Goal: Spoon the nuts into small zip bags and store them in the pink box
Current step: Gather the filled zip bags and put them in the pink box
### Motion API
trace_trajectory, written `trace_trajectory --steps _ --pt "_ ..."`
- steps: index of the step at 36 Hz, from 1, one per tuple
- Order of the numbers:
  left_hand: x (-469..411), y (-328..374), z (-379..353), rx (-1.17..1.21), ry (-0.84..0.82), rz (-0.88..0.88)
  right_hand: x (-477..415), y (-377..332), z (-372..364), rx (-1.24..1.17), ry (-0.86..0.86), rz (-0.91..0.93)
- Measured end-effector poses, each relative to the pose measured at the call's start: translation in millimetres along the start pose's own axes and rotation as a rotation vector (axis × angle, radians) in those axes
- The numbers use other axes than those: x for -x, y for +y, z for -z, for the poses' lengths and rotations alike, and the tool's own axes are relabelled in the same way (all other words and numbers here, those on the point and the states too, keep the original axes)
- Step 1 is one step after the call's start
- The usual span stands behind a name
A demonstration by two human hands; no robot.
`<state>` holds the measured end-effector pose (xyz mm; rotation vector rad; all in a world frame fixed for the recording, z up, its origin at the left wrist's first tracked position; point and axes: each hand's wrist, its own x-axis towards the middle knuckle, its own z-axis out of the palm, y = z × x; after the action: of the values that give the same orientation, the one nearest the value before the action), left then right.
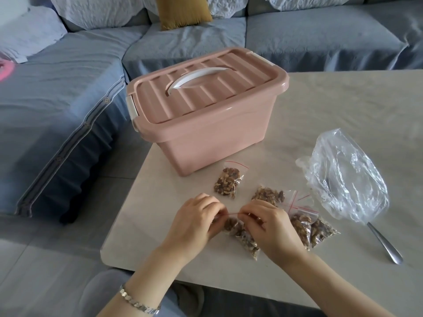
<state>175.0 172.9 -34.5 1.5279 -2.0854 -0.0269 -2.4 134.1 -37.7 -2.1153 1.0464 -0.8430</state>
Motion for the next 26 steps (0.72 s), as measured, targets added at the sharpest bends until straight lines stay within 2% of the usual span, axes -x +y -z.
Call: trace_trajectory --steps 6,14,20,26 --pt "8.4 -10.0 7.8 -0.025 0.046 0.033 0.4 0.8 1.8 0.012 0.024 0.003" --pt "19.4 -11.4 12.0 0.008 0.07 0.179 0.4 -2.7 3.0 0.018 0.009 -0.034" --pt "19.6 3.6 13.1 0.345 0.12 0.401 -7.8 -19.0 4.8 0.087 -0.135 -0.09" --pt "11.7 11.1 10.9 0.409 0.143 0.435 -16.3 -23.4 3.7 0.067 -0.152 -0.067"
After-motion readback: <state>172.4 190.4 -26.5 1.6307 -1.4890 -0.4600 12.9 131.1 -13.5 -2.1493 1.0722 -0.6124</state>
